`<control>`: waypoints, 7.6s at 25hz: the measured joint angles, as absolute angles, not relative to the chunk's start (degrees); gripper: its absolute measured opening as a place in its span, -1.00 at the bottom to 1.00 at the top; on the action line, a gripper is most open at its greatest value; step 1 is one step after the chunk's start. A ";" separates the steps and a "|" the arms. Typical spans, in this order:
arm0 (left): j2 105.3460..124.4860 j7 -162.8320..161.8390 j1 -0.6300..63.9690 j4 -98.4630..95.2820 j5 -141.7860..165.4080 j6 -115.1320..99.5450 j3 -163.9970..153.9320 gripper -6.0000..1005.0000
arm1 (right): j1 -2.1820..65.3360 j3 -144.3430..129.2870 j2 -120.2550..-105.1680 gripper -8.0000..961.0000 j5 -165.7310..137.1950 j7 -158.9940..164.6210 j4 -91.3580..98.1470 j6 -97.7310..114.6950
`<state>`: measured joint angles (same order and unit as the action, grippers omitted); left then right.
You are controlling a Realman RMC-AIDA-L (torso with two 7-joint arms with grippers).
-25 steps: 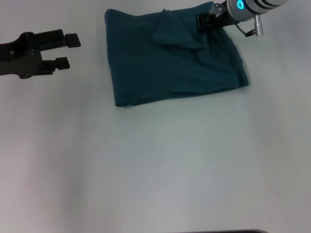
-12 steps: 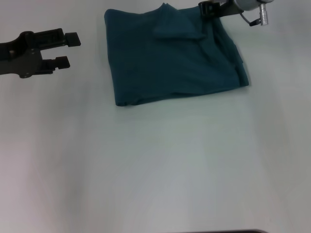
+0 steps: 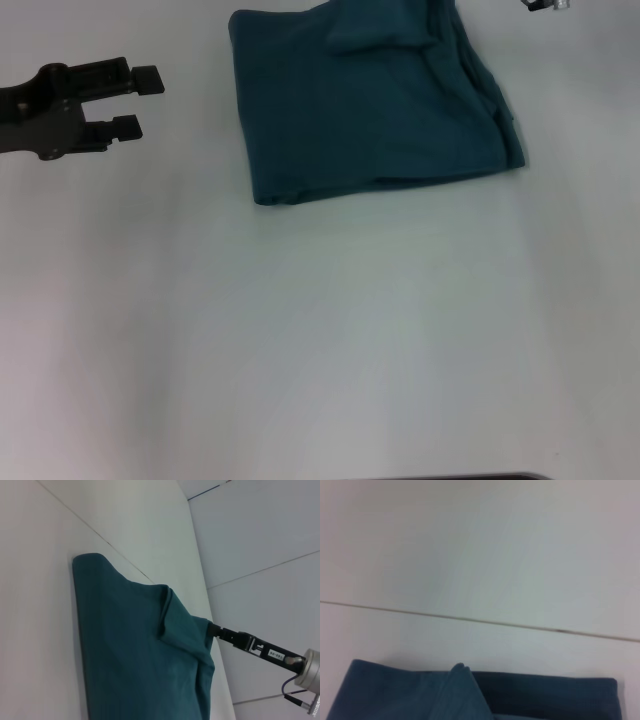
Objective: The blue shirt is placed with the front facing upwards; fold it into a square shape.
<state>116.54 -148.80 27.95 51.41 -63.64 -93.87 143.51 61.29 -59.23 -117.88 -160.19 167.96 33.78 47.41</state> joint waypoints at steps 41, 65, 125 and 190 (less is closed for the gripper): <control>116.53 -148.74 29.05 50.34 -62.75 -92.54 142.95 0.72 | 61.36 -59.16 -117.02 -0.68 -165.73 165.75 29.00 37.71; 122.49 -149.52 37.05 41.01 -56.41 -70.54 135.98 0.72 | 26.68 -33.56 -109.16 0.68 -105.54 124.58 42.32 91.51; 121.62 -152.81 38.82 40.71 -56.73 -75.01 125.22 -0.79 | 25.39 -32.61 -110.39 0.81 -107.66 118.57 37.40 92.30; 115.51 -147.69 26.66 53.48 -71.00 -87.76 151.01 0.92 | 65.73 -55.37 -116.39 0.81 -151.06 157.23 31.43 67.06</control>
